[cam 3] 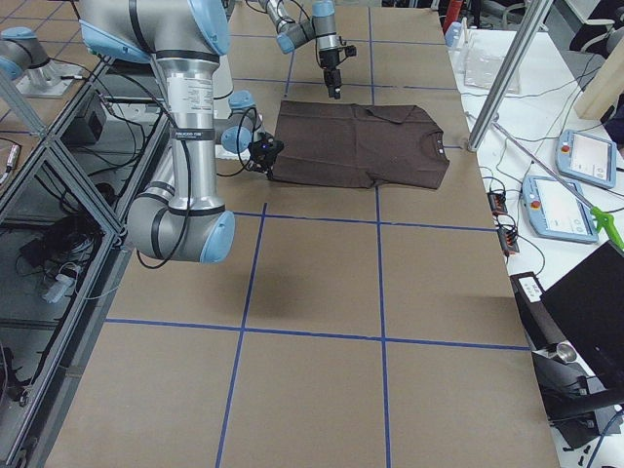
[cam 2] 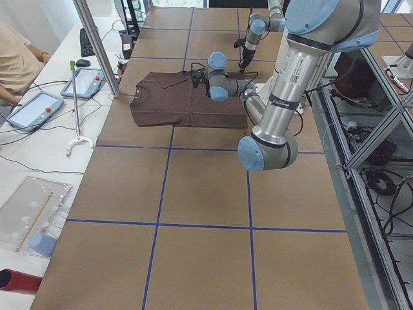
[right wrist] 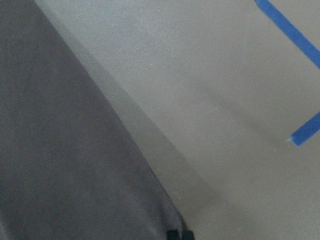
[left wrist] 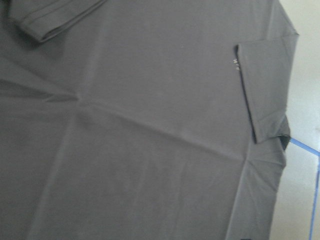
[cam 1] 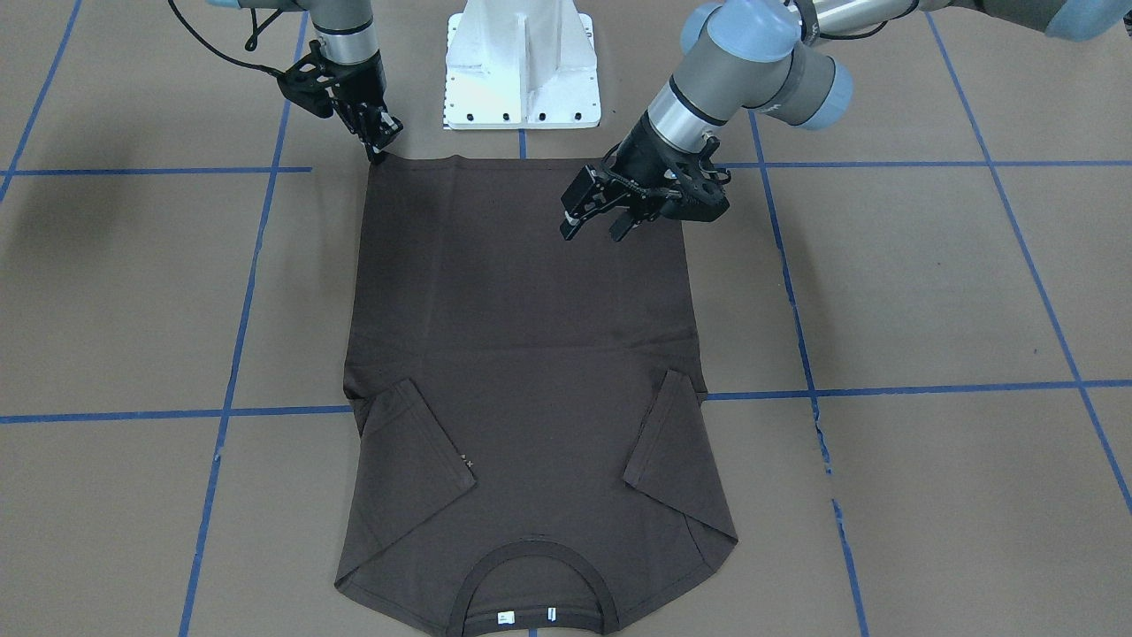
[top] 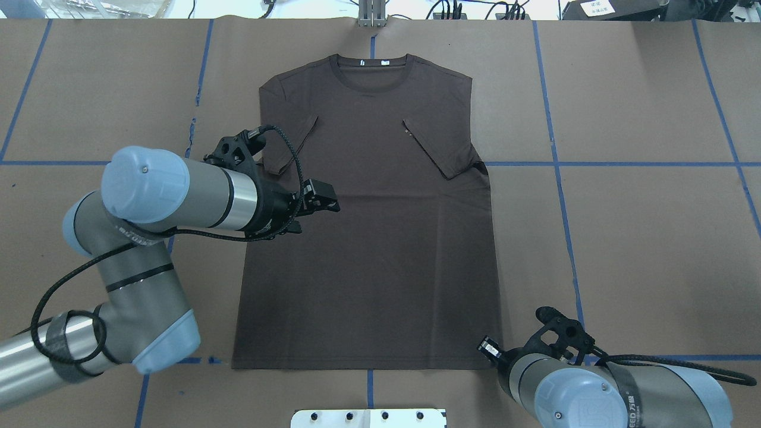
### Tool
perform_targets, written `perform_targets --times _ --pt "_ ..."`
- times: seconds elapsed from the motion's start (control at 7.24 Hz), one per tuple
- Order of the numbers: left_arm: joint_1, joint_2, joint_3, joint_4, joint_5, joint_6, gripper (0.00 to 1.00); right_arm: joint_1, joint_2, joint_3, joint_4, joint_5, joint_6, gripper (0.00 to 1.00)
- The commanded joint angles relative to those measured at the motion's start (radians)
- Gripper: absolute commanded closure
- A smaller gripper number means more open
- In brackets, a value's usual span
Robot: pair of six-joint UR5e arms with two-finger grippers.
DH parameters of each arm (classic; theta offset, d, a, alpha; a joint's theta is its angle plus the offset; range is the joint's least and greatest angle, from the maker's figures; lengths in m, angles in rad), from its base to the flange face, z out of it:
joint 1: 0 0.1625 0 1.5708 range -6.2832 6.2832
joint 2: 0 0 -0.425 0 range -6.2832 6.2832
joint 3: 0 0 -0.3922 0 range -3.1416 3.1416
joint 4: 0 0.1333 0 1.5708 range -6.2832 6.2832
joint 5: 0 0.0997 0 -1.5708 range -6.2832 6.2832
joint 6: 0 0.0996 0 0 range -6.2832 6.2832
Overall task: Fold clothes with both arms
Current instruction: 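Move the left gripper down to the hem corner nearest it and grasp it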
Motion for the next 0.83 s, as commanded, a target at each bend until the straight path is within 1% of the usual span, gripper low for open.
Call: perform_targets --times 0.0,0.14,0.28,0.41,0.55,0.69 --pt "0.195 0.15 -0.164 0.128 0.211 -0.095 0.14 0.009 -0.001 0.023 0.001 0.031 -0.003 1.0" --pt "0.251 0.226 -0.214 0.17 0.21 -0.124 0.14 0.009 0.0 0.025 0.002 0.034 -0.003 1.0" --pt "0.328 0.307 -0.217 0.176 0.224 -0.179 0.18 0.012 0.0 0.023 0.004 0.035 -0.005 1.0" --pt "0.341 0.337 -0.217 0.181 0.28 -0.181 0.21 0.015 0.0 0.022 0.005 0.037 -0.008 1.0" --pt "0.344 0.337 -0.216 0.202 0.294 -0.181 0.22 0.016 0.0 0.022 0.005 0.037 -0.008 1.0" --pt "0.349 0.333 -0.22 0.251 0.296 -0.18 0.24 0.018 0.0 0.022 0.005 0.037 -0.009 1.0"
